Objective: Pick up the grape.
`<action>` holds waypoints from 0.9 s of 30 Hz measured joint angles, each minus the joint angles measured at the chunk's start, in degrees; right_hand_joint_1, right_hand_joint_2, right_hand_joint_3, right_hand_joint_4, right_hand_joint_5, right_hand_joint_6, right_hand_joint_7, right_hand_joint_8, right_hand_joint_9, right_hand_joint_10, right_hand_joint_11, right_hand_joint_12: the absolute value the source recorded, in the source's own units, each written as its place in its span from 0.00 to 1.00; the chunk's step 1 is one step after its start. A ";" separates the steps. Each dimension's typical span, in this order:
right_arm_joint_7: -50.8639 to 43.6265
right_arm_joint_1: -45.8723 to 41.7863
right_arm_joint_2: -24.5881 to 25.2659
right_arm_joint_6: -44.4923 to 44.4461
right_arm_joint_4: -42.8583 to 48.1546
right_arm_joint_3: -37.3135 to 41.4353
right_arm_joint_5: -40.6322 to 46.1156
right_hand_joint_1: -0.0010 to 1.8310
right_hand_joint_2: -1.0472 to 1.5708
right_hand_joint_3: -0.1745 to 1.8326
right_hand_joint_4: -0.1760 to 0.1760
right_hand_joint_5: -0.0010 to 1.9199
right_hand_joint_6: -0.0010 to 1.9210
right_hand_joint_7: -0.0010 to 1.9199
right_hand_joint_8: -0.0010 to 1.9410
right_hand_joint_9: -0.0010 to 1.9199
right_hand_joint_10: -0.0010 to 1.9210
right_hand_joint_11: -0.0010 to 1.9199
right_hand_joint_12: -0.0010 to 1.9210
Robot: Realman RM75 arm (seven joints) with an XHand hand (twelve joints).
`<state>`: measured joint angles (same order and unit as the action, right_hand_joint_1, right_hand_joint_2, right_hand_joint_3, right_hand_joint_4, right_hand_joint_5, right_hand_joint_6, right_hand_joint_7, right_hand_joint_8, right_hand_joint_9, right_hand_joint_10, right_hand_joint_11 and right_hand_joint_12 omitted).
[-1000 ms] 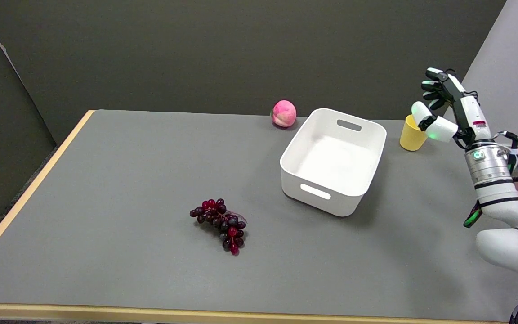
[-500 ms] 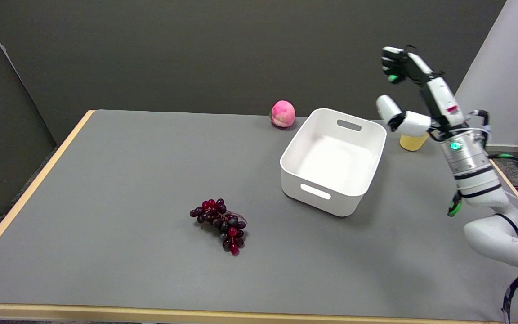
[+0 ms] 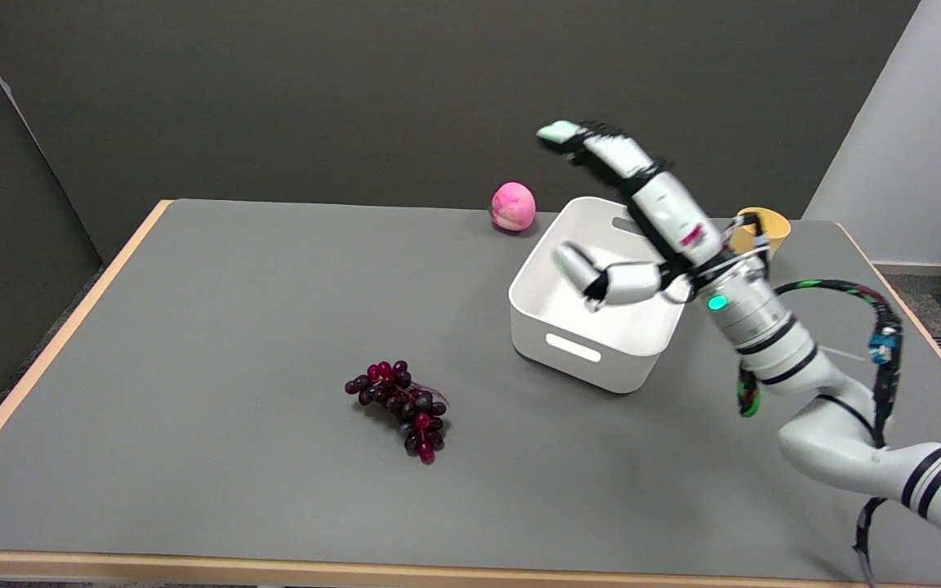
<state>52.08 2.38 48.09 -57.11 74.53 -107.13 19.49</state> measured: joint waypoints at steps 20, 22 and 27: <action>-21.85 0.19 4.83 9.13 12.13 -12.56 -8.41 0.40 0.63 0.58 0.61 0.03 0.17 0.03 0.09 0.01 0.24 0.02 0.53; -23.06 0.19 5.27 10.20 13.04 -13.38 -8.99 0.37 0.63 0.57 0.62 0.03 0.16 0.03 0.10 0.01 0.25 0.00 0.56; -25.25 0.21 5.91 12.35 14.98 -14.85 -10.00 0.33 0.64 0.55 0.60 0.03 0.16 0.03 0.12 0.00 0.27 0.00 0.60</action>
<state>26.83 2.59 54.00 -44.76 89.52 -121.98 9.49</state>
